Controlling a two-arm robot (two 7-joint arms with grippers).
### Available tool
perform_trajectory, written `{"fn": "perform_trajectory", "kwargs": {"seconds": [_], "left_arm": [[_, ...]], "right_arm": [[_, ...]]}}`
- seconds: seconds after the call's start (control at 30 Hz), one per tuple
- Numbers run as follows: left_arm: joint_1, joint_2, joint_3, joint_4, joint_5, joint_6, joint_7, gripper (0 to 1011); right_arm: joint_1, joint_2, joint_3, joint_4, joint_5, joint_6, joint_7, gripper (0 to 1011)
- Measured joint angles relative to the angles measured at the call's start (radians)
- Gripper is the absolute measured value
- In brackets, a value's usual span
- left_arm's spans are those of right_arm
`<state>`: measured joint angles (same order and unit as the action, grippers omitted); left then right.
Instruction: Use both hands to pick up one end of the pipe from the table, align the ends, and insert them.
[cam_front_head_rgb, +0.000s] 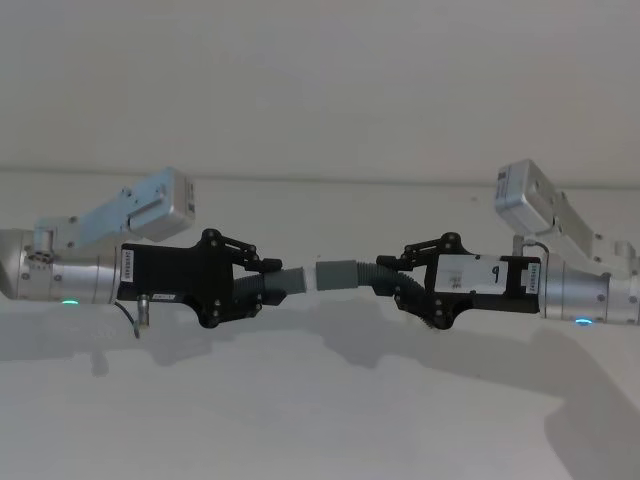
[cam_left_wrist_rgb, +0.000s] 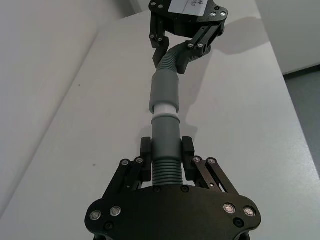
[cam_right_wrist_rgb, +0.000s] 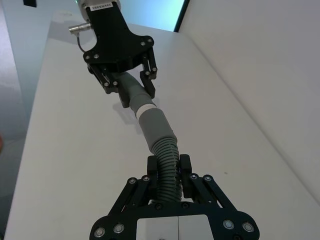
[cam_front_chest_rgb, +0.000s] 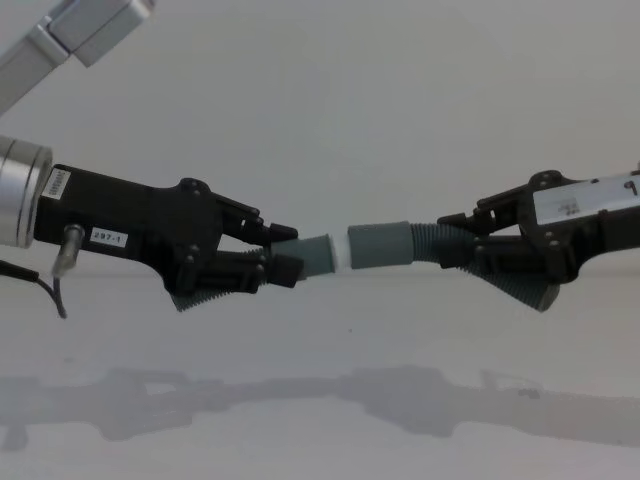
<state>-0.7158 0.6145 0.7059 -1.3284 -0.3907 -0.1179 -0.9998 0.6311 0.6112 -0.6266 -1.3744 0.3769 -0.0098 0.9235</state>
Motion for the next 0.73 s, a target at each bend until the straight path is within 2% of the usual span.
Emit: {"fn": "perform_trajectory", "kwargs": {"seconds": [0.73], "left_arm": [[0.001,0.013,0.011,-0.015,-0.005,0.003,-0.012,343]], "right_arm": [[0.002,0.007,-0.015,-0.005,0.015,-0.020,0.030,262]]}}
